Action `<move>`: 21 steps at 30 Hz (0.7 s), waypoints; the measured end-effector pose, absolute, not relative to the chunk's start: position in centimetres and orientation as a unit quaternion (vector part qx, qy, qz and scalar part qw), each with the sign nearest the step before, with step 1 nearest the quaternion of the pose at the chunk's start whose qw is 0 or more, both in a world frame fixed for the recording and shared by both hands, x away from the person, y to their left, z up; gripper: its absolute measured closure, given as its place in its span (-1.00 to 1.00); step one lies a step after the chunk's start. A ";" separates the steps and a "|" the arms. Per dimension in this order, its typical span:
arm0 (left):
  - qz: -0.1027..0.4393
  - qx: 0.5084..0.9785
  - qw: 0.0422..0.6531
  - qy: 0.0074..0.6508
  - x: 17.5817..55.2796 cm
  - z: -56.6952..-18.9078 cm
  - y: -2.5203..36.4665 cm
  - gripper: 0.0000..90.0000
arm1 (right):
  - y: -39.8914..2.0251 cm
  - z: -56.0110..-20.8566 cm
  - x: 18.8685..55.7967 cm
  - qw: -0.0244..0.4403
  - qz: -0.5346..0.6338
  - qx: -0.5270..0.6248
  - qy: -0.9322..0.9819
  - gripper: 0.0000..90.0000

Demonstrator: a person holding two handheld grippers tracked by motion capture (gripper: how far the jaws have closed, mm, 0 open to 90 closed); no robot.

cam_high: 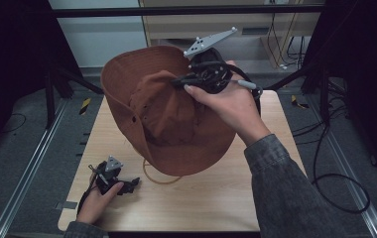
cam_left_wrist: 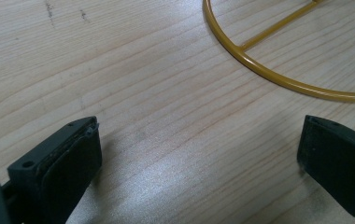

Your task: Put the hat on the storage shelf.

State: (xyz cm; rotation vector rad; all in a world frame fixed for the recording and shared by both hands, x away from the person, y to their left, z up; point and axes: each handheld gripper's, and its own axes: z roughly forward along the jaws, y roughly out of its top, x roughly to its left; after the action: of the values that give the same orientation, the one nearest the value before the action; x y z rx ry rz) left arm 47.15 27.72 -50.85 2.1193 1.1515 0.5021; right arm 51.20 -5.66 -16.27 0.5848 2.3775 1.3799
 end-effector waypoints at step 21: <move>0.192 0.811 0.332 0.441 47.1 -50.8 27.7 -1.00 | -4.1 -17.5 52.2 0.158 0.479 0.205 0.839 0.98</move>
State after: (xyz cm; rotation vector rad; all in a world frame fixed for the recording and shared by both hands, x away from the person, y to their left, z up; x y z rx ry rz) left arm 47.13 27.71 -50.84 2.1193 1.1530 0.5019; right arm 52.15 -4.13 -17.52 0.5875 2.4004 1.3691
